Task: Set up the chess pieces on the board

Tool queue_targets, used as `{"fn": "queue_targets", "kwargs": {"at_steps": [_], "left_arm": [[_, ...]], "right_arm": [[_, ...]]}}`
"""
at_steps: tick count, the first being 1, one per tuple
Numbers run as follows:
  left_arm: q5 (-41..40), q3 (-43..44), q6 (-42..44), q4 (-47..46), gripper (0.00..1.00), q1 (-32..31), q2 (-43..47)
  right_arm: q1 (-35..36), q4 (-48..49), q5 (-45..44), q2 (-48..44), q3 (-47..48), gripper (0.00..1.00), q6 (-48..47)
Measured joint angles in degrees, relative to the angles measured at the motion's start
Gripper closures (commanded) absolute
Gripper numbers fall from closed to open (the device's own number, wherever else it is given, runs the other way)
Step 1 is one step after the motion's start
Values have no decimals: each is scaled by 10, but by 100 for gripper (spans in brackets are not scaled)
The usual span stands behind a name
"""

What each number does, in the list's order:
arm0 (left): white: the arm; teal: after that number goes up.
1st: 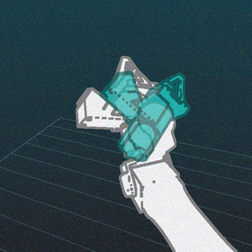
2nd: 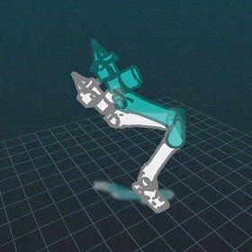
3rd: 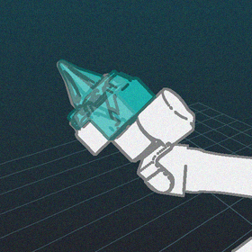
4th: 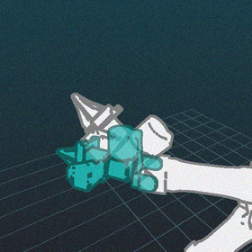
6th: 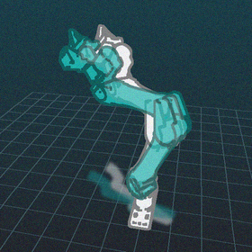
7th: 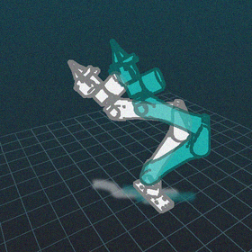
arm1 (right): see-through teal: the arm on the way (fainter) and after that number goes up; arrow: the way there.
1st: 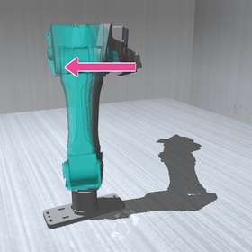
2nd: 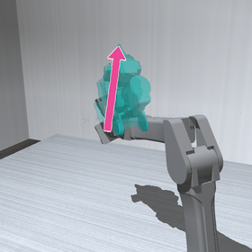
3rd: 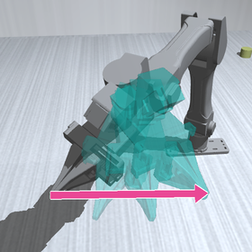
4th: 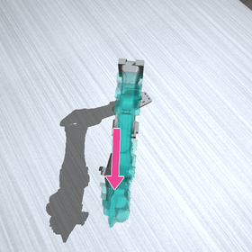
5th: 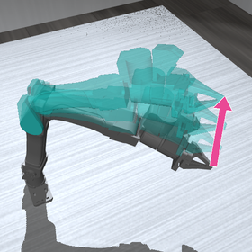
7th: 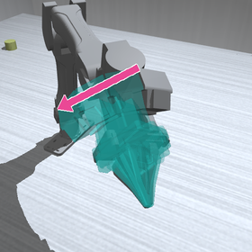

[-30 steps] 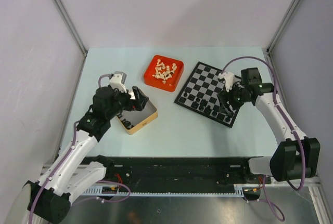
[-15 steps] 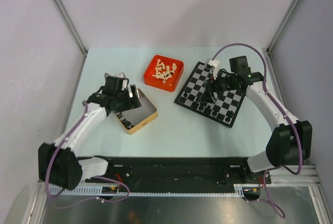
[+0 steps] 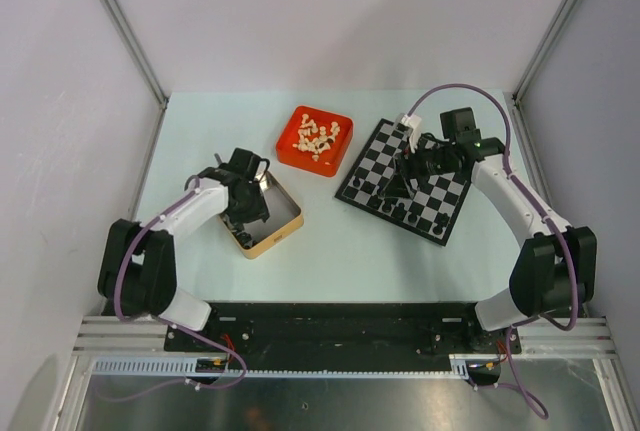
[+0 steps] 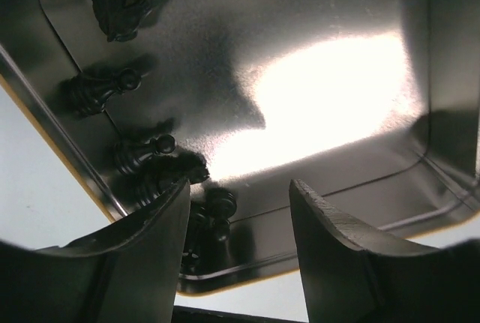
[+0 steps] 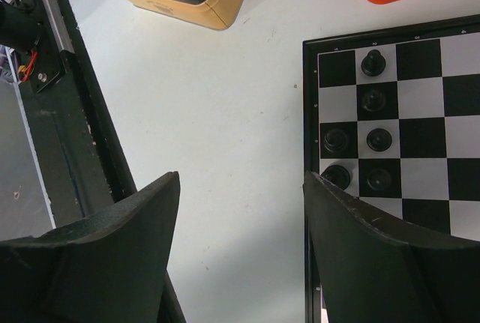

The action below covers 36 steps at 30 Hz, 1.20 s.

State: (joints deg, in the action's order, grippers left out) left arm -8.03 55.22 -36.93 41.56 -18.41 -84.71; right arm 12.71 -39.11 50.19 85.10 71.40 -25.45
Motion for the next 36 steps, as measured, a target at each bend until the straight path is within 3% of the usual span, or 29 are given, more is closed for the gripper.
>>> {"fn": "queue_targets", "kwargs": {"at_steps": [9,19,30,34,36], "left_arm": [[-44,0,-28,15,39,-5,-31],[-51,10,-28,17,57,-7,-82],[-41,39,-3,18,86,-10,-112],[-34,59,9,16,82,-10,-120],[-34,67,15,14,70,-10,-120]], "right_arm": [[-14,0,3,3,0,29,0],[-22,0,7,6,0,30,4],[-31,0,8,6,0,30,4],[-34,0,8,6,0,30,4],[-36,0,8,6,0,30,4]]}}
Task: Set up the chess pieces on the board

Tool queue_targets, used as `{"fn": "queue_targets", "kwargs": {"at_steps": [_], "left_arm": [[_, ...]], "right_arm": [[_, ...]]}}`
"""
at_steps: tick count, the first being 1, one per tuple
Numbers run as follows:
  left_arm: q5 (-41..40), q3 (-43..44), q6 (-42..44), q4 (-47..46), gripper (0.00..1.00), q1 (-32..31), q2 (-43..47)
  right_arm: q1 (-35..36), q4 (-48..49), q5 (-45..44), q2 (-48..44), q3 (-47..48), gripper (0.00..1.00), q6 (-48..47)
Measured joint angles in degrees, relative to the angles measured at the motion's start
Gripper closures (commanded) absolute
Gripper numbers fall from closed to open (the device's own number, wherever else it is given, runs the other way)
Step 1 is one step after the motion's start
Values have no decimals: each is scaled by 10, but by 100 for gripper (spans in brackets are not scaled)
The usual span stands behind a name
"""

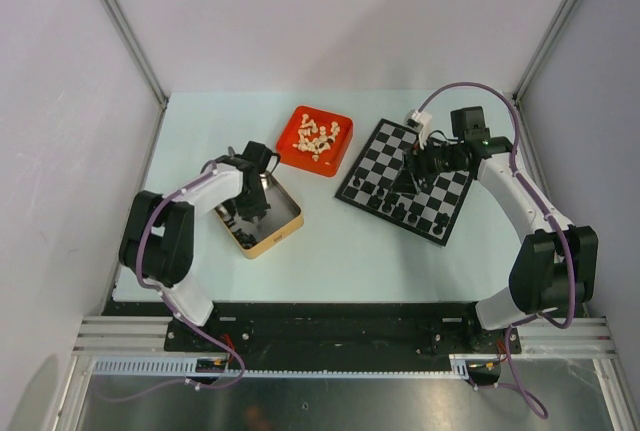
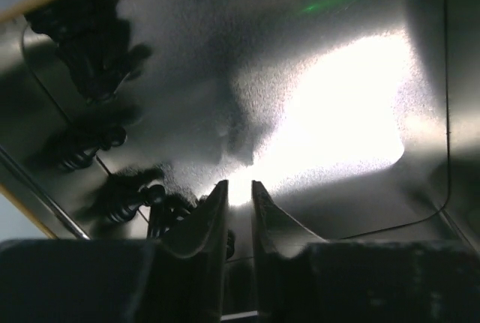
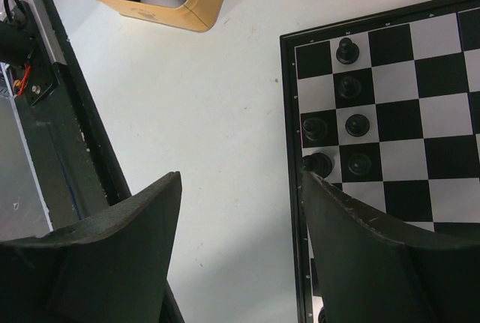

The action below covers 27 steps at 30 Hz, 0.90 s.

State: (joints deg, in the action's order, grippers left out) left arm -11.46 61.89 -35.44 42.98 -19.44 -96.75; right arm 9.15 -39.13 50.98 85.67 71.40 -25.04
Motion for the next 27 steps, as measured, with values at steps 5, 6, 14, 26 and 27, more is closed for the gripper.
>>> {"fn": "queue_targets", "kwargs": {"at_steps": [5,6,14,26,27], "left_arm": [[-16,4,14,-2,58,1,15],[-19,3,15,-3,58,3,21],[-23,-43,20,-2,55,34,58],[-6,-34,195,23,61,35,60],[-8,-32,213,27,62,35,60]], "right_arm": [[-3,0,0,0,0,30,0],[-4,0,0,0,0,30,0],[-4,0,4,0,0,30,0],[-4,0,10,0,0,30,0],[-4,0,10,0,0,30,0]]}}
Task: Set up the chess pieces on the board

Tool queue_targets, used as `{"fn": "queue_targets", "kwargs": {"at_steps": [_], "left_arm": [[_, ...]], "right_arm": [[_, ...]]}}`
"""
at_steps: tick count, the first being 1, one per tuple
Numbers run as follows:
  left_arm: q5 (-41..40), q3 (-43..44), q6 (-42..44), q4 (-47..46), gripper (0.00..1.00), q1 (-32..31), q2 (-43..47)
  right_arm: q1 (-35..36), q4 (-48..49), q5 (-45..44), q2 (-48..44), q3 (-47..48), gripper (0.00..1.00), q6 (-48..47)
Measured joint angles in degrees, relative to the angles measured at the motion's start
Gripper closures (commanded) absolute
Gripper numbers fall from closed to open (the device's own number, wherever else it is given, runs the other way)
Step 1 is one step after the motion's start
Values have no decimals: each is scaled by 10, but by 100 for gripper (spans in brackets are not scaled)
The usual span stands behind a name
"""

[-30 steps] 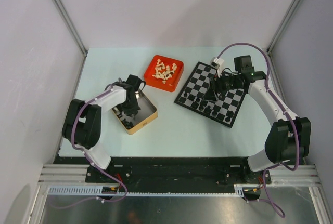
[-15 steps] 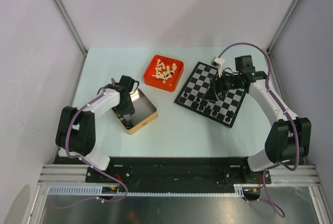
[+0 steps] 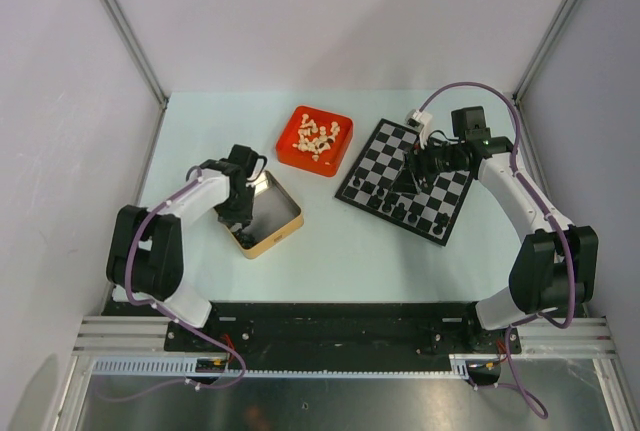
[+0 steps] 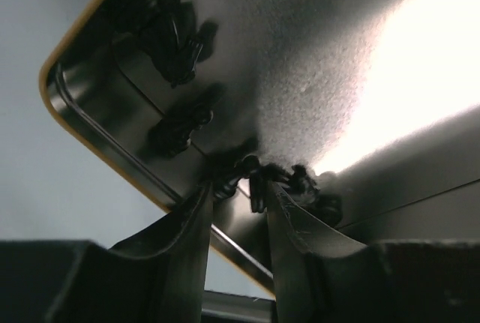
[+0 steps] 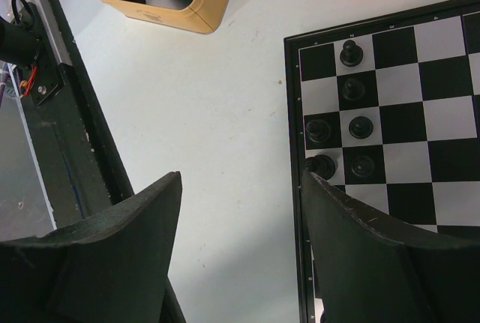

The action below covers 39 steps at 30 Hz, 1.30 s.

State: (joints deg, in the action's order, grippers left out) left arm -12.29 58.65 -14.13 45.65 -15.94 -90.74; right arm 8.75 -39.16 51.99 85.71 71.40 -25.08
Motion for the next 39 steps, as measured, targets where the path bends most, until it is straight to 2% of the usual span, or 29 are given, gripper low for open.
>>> {"fn": "queue_targets", "kwargs": {"at_steps": [5,12,33,39], "left_arm": [[-6,1,78,11,67,0,0],[-2,24,132,17,72,0,-32],[9,34,164,15,65,-16,-94],[12,34,167,15,69,-19,-94]], "right_arm": [[0,0,1,0,0,31,0],[-3,-1,5,0,0,31,0],[-7,-4,6,0,0,31,-2],[-11,-4,6,0,0,31,-2]]}}
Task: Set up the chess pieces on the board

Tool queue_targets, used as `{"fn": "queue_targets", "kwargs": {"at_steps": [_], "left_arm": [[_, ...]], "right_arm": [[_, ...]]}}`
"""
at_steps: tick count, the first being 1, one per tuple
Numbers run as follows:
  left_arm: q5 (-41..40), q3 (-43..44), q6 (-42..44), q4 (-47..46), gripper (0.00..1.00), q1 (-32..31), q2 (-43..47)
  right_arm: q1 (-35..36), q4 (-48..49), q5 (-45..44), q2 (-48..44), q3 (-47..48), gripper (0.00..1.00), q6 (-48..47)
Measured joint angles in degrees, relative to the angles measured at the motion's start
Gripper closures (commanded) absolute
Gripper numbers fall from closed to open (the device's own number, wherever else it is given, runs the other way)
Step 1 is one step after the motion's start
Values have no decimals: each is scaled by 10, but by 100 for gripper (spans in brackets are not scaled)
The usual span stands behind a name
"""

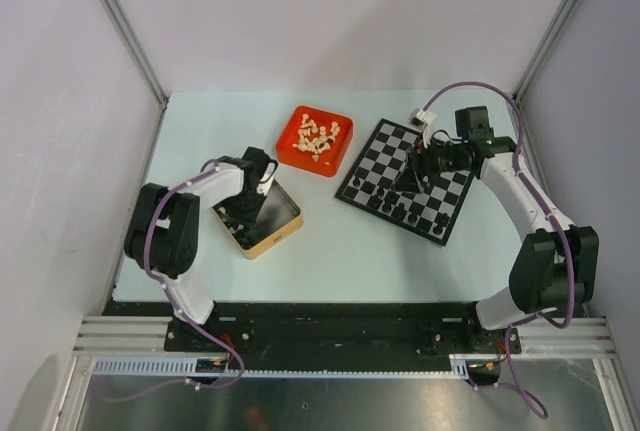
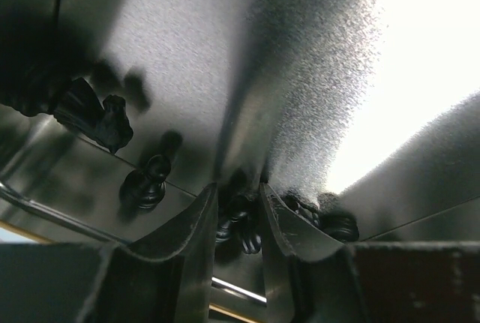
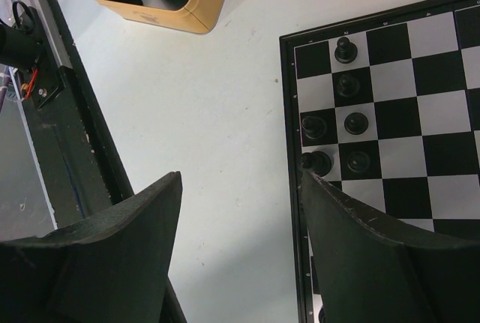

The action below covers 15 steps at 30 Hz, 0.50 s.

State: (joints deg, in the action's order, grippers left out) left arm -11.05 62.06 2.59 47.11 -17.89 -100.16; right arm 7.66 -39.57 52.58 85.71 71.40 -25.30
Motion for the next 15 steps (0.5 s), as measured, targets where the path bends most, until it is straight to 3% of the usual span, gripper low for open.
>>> {"fn": "queue_targets", "kwargs": {"at_steps": [11,15], "left_arm": [[-4,2,-5,-2,96,-2,-7],[-4,6,-7,2,98,-2,-7]], "right_arm": [[-2,0,0,0,0,31,0],[-3,0,0,0,0,31,-2]]}}
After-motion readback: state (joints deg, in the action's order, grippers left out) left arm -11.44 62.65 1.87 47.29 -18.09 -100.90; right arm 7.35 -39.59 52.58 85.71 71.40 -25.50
